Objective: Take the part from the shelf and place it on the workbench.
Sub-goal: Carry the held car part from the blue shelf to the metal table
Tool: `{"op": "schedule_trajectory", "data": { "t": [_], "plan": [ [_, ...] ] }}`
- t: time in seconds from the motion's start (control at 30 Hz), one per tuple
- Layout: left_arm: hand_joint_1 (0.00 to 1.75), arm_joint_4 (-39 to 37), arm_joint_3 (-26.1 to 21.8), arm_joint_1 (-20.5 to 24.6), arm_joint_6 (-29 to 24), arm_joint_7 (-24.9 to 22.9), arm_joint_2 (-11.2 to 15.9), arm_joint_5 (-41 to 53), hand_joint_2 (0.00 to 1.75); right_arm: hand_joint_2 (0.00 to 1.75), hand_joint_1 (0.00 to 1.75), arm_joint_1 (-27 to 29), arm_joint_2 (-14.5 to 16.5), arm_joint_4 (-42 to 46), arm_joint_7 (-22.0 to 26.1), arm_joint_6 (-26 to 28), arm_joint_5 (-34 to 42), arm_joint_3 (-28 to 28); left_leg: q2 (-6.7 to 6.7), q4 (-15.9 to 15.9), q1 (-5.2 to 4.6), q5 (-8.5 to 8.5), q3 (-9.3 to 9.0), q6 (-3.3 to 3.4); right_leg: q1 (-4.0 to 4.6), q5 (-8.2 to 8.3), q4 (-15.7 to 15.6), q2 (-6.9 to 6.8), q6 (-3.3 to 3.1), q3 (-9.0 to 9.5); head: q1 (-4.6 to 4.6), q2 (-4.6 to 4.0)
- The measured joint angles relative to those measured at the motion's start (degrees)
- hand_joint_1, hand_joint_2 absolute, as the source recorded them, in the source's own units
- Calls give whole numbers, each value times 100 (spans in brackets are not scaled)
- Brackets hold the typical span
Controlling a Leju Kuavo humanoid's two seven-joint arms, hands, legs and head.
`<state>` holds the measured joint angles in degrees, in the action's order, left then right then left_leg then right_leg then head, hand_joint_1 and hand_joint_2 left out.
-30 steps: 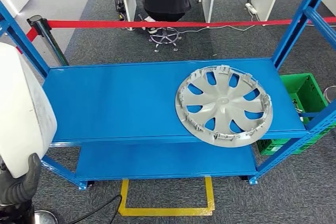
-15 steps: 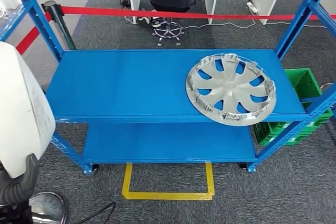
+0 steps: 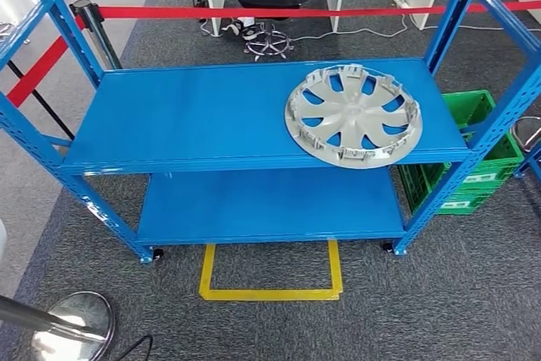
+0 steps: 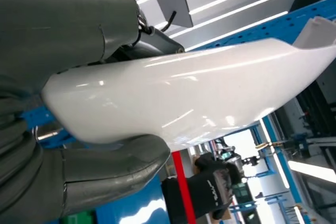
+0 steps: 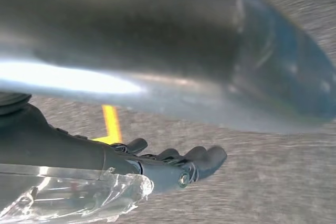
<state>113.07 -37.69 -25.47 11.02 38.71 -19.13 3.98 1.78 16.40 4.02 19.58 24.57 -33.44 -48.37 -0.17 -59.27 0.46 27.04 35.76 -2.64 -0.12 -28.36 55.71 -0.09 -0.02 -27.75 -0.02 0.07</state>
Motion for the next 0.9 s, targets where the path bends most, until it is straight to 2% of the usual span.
{"op": "schedule_trajectory", "data": {
  "t": [0.03,0.07,0.1,0.13,0.17,0.2,0.23,0.27,0.3,0.33,0.37,0.4,0.43,0.47,0.5,0.57,0.6,0.63,0.67,0.7,0.73,0.77,0.8,0.83,0.87,0.9],
  "plan": [
    [175,41,-5,14,132,0,-4,86,175,0,0,23,-67,-23,-283,-41,-30,78,1,-327,-1,334,77,-19,5,69,2,-17,-15,-75,-10,0],
    [175,59,-17,65,324,0,-7,187,175,0,0,25,-160,-35,-686,-116,-72,193,1,-689,0,590,143,-33,9,141,8,-35,-21,-156,-14,0],
    [175,62,-30,133,505,0,-8,286,175,0,0,6,-266,-25,-1102,-202,-110,328,1,-997,0,701,178,-40,12,217,18,-48,-20,-248,-13,0],
    [175,61,-40,200,627,0,-9,365,175,0,0,-19,-370,14,-1448,-271,-130,463,1,-1182,1,655,156,-41,14,293,33,-54,-15,-348,-14,0],
    [175,60,-47,253,688,0,-9,437,175,0,0,-44,-471,88,-1728,-317,-144,591,1,-1197,3,494,55,-37,15,365,52,-51,-6,-457,-14,0],
    [175,59,-42,288,687,0,-9,478,175,0,0,-66,-551,180,-1920,-348,-150,677,1,-1029,5,298,-141,-28,15,433,72,-39,9,-559,-14,0],
    [175,54,-23,310,670,0,-9,495,175,0,0,-83,-631,277,-2091,-383,-141,730,1,-708,8,167,-424,-14,17,493,90,-23,30,-639,-16,0],
    [175,48,9,332,654,0,-8,499,175,0,0,-102,-700,362,-2258,-424,-113,757,0,-269,5,132,-751,6,26,544,111,-9,57,-700,-15,0],
    [175,37,60,363,626,0,-3,491,175,0,0,-124,-770,428,-2465,-446,-33,756,-1,151,-4,184,-1029,37,35,605,125,0,85,-749,-9,0],
    [175,25,118,398,584,0,7,485,175,0,0,-153,-835,476,-2666,-441,67,741,-3,449,-20,251,-1194,74,40,675,127,1,116,-795,-4,0],
    [175,13,207,428,512,0,40,482,175,0,0,-185,-894,511,-2874,-390,193,705,-4,619,-43,281,-1242,118,37,753,120,-3,150,-841,1,0],
    [175,-14,309,451,423,0,79,447,175,0,0,-213,-971,541,-3077,-290,353,627,-1,657,-54,264,-1193,168,20,821,106,-5,184,-890,3,0],
    [175,-52,413,469,366,0,124,387,175,0,0,-235,-1031,560,-3196,-202,471,530,5,647,-61,206,-1118,216,0,805,118,-4,220,-939,2,0],
    [175,-109,519,490,351,0,166,299,175,0,0,-245,-1093,578,-3282,-128,561,419,11,647,-60,144,-1057,267,-14,671,211,-2,254,-993,7,0],
    [175,-188,578,530,390,0,184,201,175,0,0,-252,-1149,591,-3311,-91,602,319,18,649,-53,79,-997,306,-22,432,419,0,283,-1061,14,0],
    [175,-435,585,663,557,0,186,97,175,0,0,-283,-1215,604,-3302,-132,482,230,22,644,-59,-50,-862,349,-22,-150,1139,1,321,-1224,28,0],
    [175,-608,532,751,643,0,172,73,175,0,0,-311,-1244,607,-3325,-162,372,224,24,638,-64,-121,-775,351,-21,-312,1503,1,330,-1277,30,0],
    [175,-792,465,842,737,0,154,38,175,0,0,-342,-1265,609,-3379,-184,243,228,25,628,-68,-193,-679,351,-20,-335,1742,1,330,-1269,29,0],
    [175,-968,384,934,842,0,138,-22,175,0,0,-374,-1279,610,-3464,-192,121,238,26,610,-69,-264,-573,346,-19,-229,1794,2,324,-1169,30,0],
    [175,-1115,303,1014,958,0,121,-107,175,0,0,-404,-1288,610,-3589,-184,15,252,24,588,-69,-328,-468,335,-17,-54,1637,2,313,-969,29,0],
    [175,-1227,229,1083,1067,0,109,-183,175,0,0,-435,-1289,610,-3715,-174,-53,265,20,560,-68,-386,-376,319,-16,80,1300,3,299,-675,30,0],
    [175,-1309,163,1138,1153,0,98,-230,175,0,0,-468,-1290,610,-3833,-174,-68,275,17,531,-75,-437,-296,295,-11,107,841,5,285,-330,30,0],
    [175,-1360,115,1184,1208,0,88,-229,175,0,0,-500,-1288,610,-3940,-192,-27,274,17,508,-82,-489,-238,268,-6,48,408,7,273,-37,25,0],
    [175,-1383,88,1222,1235,0,74,-188,175,0,0,-529,-1283,610,-4035,-220,28,265,18,492,-85,-542,-200,242,2,-35,95,10,264,145,23,0],
    [175,-1389,84,1251,1238,0,58,-132,175,0,0,-552,-1275,609,-4141,-254,64,258,20,485,-85,-594,-169,214,15,-94,-65,13,252,219,21,0],
    [175,-1384,94,1269,1218,0,37,-79,175,0,0,-565,-1260,609,-4272,-286,51,254,21,483,-81,-644,-144,185,19,-83,-90,12,222,178,19,0]
  ]
}}
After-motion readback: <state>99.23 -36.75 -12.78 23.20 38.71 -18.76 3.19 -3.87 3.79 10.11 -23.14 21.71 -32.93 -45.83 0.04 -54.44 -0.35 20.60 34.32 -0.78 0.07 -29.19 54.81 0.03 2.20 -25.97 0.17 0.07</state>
